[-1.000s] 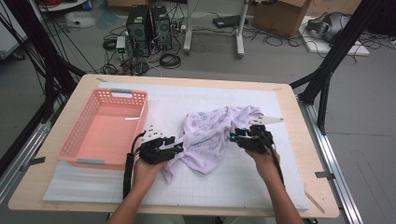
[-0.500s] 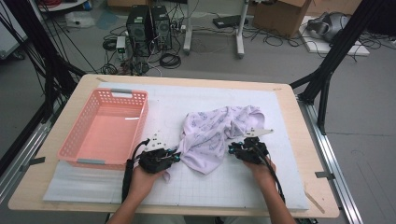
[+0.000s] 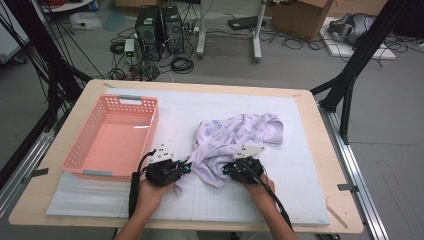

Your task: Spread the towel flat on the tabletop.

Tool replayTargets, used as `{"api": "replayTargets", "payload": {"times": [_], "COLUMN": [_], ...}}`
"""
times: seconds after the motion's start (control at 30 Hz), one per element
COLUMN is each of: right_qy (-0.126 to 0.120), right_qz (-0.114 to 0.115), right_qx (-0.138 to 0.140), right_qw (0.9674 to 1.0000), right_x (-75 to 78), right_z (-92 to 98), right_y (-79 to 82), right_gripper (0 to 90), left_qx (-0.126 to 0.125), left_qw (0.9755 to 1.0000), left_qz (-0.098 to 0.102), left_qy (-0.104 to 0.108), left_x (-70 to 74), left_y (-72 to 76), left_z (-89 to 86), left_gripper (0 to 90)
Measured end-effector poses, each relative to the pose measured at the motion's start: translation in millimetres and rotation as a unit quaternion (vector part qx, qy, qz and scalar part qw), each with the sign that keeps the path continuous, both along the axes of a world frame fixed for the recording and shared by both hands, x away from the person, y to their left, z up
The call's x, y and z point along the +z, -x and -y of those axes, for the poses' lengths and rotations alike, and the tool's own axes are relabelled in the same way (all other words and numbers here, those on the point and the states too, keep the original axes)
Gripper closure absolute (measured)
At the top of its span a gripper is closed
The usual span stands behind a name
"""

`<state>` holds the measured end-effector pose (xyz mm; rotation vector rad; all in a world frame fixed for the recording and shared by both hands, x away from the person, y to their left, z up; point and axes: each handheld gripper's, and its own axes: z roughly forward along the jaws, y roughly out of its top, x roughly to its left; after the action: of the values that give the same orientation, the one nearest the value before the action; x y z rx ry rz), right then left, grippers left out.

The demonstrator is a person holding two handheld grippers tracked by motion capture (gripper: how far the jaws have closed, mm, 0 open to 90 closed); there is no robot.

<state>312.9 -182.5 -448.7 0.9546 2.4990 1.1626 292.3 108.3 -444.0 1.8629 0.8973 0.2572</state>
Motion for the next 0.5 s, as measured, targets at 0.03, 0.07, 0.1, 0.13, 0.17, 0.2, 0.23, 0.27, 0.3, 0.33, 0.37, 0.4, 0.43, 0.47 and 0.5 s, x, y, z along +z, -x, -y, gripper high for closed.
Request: {"api": "replayTargets", "payload": {"times": [0.03,0.07,0.1,0.13,0.17,0.2,0.23,0.27,0.3,0.33,0.37,0.4,0.43,0.47,0.5], "right_qy": [-0.002,-0.005,-0.009,-0.017,-0.026,-0.031,-0.036,-0.038,-0.038,-0.039,-0.044,-0.048,-0.051,-0.054,-0.053], "right_qz": [-0.001,-0.005,-0.007,-0.01,-0.011,-0.011,-0.011,-0.008,-0.007,-0.005,-0.006,-0.006,-0.009,-0.012,-0.015], "right_qx": [-0.002,-0.002,-0.003,-0.005,-0.008,-0.011,-0.016,-0.021,-0.024,-0.032,-0.038,-0.038,-0.041,-0.04,-0.037], "right_qw": [1.0,1.0,0.9999,0.9998,0.9996,0.9994,0.9992,0.999,0.999,0.9987,0.9983,0.9981,0.9978,0.9977,0.9978], "right_x": [-0.3,0.1,0.8,2.0,3.5,5.5,7.6,9.5,10.9,12.5,13.3,13.1,12.6,11.5,10.2], "right_z": [1.0,3.3,7.2,12.2,18.6,25.4,32.3,38.7,43.2,49.8,54.4,57.7,58.6,57.3,53.5], "right_y": [0.7,1.8,2.5,4.2,5.6,6.9,8.3,9.2,9.8,10.4,10.7,9.8,9.2,8.7,8.6], "right_gripper": [89.1,89.2,89.3,89.4,89.4,89.5,89.6,89.5,89.6,89.6,89.6,89.5,89.1,85.4,79.5], "left_qx": [0.001,0.002,0.001,0.001,0.001,0.001,0.001,0.002,0.003,0.004,0.005,0.004,0.005,0.006,0.005], "left_qw": [1.0,1.0,0.9999,0.9999,0.9998,0.9997,0.9997,0.9997,0.9997,0.9997,0.9997,0.9997,0.9997,0.9997,0.9997], "left_qz": [0.001,0.001,0.0,0.0,-0.001,-0.001,0.001,0.001,0.001,0.001,0.002,0.001,0.002,0.003,0.003], "left_qy": [0.002,0.007,0.011,0.015,0.021,0.023,0.024,0.024,0.024,0.024,0.024,0.025,0.025,0.025,0.025], "left_x": [0.3,0.4,0.7,0.9,1.1,1.4,1.7,1.8,1.9,2.0,2.0,2.0,2.0,1.9,1.8], "left_y": [0.3,0.6,0.7,0.9,0.9,0.9,0.9,0.9,1.1,1.2,1.1,0.9,0.7,0.6,0.4], "left_z": [-0.5,-1.0,-1.9,-2.5,-2.9,-3.3,-3.6,-3.8,-3.9,-4.0,-3.9,-3.8,-3.3,-3.1,-3.0], "left_gripper": [82.4,82.4,82.4,82.3,82.4,82.4,82.4,82.4,82.5,82.5,82.5,82.5,82.5,82.4,82.4]}}
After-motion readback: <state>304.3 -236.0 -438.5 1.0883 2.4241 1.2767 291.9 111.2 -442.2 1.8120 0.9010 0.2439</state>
